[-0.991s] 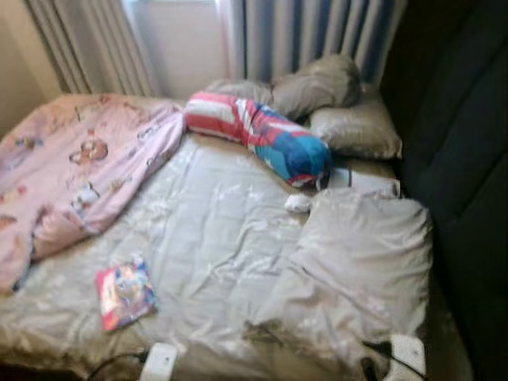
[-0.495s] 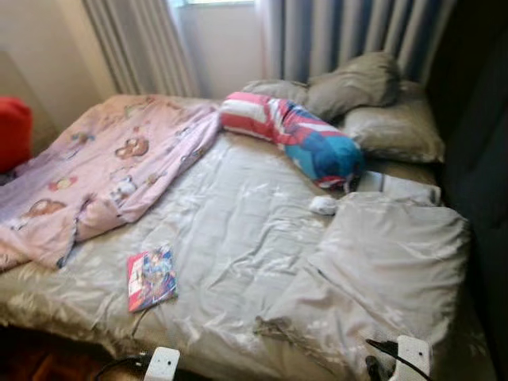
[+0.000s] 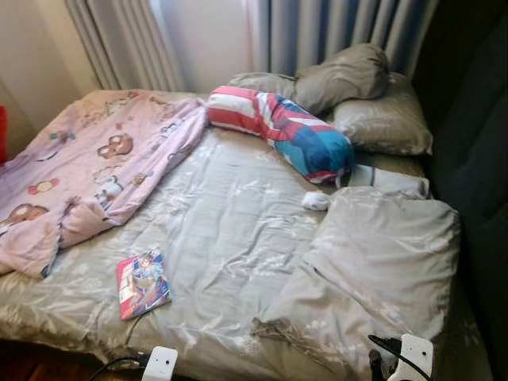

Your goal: Clean up the room

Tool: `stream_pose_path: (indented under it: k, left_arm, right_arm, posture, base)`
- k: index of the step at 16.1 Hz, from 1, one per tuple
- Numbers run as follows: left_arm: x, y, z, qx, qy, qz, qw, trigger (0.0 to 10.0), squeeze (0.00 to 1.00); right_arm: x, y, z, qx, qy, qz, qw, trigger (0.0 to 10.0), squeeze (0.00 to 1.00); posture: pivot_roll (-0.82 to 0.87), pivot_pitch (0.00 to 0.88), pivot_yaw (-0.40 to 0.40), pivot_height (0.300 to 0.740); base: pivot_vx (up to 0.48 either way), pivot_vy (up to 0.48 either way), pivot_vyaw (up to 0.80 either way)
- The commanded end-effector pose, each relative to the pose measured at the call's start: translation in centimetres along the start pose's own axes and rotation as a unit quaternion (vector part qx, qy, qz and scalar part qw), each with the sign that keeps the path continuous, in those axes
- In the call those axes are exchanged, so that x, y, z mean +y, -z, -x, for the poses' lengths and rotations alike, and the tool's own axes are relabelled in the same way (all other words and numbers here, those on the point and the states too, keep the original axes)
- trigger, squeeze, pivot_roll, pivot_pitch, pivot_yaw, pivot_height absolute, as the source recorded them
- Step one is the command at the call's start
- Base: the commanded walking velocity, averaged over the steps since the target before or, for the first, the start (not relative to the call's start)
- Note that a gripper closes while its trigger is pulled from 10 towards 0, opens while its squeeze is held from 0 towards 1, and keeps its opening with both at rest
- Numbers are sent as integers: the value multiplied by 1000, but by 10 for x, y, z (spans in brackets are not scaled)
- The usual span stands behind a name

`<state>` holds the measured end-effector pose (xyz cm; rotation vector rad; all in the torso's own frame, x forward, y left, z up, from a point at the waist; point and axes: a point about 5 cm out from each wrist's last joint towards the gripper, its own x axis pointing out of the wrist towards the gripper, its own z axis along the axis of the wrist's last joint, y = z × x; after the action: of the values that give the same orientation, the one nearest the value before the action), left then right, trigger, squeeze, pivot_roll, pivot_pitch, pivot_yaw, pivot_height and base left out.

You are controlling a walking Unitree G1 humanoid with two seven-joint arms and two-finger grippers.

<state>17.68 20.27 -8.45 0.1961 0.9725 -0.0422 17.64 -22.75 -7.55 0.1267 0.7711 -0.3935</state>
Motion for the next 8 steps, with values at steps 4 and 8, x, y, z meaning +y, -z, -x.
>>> stream_pose_path:
  k: [4, 8]
  left_arm:
    - [28, -26, 1, -78, -37, 57, 995, 10000, 0]
    - [38, -72, 6, -203, -46, 57, 976, 10000, 0]
  right_arm:
    - [3, -10, 3, -75, -13, 1, 997, 10000, 0]
    - [12, -60, 4, -222, -54, 41, 973, 10000, 0]
  posture:
    - [-43, 50, 60, 740]
    - [-55, 54, 54, 740]
  base:
    - [0, 0, 0]
    - [0, 0, 0]
